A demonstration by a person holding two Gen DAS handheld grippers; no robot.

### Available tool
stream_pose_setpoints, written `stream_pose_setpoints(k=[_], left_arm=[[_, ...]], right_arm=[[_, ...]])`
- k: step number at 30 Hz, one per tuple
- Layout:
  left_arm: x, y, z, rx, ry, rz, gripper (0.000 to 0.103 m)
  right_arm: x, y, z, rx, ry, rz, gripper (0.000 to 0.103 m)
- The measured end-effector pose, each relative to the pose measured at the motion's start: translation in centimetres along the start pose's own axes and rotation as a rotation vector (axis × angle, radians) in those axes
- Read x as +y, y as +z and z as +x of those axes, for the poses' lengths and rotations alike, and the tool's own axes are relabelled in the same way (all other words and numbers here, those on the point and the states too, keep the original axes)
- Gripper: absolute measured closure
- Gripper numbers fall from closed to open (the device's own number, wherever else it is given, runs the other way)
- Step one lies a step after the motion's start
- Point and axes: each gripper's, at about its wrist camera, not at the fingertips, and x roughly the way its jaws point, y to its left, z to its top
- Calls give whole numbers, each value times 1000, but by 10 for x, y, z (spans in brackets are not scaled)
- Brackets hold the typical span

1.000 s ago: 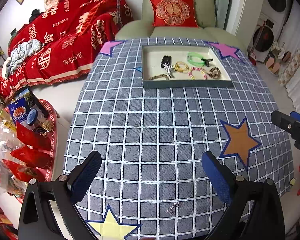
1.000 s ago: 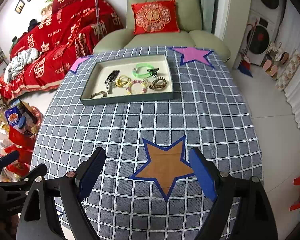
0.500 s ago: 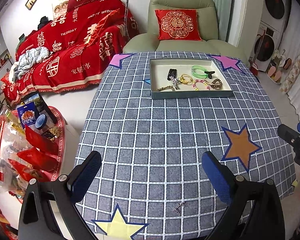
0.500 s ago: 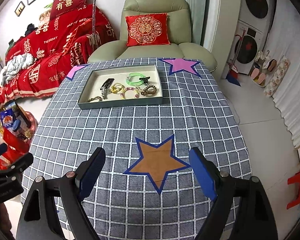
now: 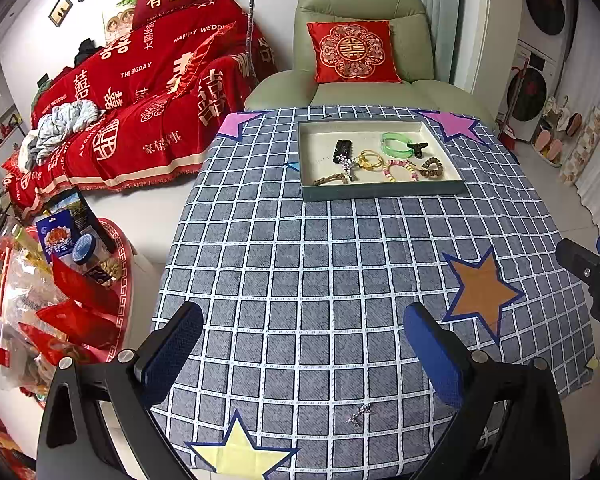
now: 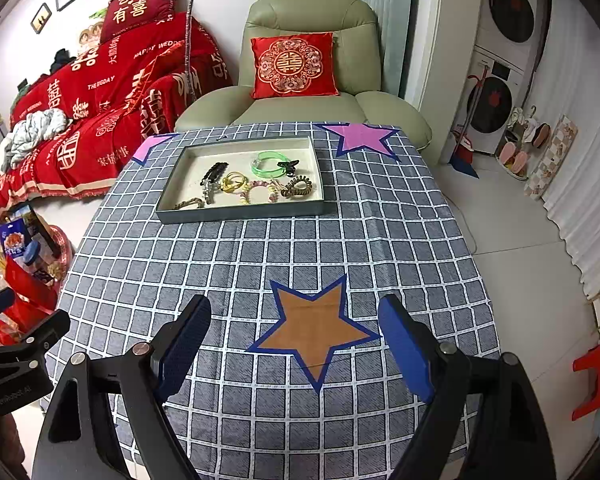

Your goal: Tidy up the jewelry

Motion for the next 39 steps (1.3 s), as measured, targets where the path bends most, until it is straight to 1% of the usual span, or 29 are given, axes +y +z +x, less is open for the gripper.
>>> stream_pose_setpoints(k=[14, 39], left_arm=[[3, -2, 1, -13, 6, 2, 0], [0, -2, 0, -13, 9, 1, 0]], right_arm=[[1, 1, 0, -4, 1, 1, 16], [2, 3, 0, -5, 0, -1, 15]])
